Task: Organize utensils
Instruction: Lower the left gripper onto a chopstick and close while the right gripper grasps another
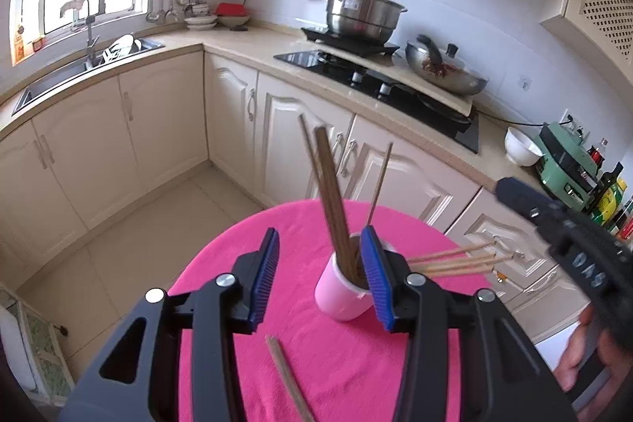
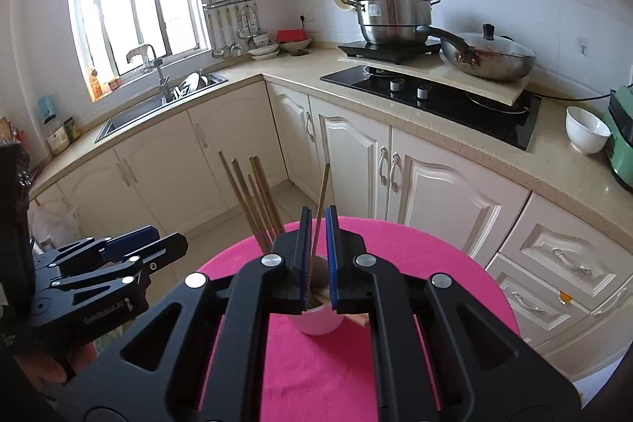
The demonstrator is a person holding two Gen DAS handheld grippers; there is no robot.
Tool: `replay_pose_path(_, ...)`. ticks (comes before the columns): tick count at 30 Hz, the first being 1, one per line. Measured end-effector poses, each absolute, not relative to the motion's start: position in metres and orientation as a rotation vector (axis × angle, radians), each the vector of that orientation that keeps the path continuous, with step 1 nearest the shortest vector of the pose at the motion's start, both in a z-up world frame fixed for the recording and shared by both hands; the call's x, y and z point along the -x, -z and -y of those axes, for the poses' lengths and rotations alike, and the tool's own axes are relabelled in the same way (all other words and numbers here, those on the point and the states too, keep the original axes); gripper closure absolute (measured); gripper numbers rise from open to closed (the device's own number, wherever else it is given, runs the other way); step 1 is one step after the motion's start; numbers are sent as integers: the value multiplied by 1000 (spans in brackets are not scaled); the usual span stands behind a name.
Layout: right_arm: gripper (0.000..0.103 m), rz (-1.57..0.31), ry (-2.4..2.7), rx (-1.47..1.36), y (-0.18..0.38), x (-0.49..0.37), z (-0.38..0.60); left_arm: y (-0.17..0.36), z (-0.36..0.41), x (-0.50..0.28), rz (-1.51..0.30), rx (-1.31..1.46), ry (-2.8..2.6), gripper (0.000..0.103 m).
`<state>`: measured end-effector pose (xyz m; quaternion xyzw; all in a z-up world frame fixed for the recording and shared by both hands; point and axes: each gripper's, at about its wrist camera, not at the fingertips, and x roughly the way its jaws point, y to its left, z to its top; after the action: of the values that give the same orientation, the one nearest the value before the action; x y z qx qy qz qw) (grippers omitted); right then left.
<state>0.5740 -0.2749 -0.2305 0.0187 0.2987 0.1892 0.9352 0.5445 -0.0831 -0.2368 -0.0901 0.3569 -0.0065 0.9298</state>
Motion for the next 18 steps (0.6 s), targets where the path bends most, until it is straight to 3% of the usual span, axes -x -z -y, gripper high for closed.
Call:
replay_pose_path(7, 95, -670, -419, 4, 245, -545, 276, 283, 70, -524, -882, 233, -26, 60)
replay_pose_path(18, 95, -907, -470, 28, 329, -513, 267, 388, 70, -511, -1205, 298, -50, 60)
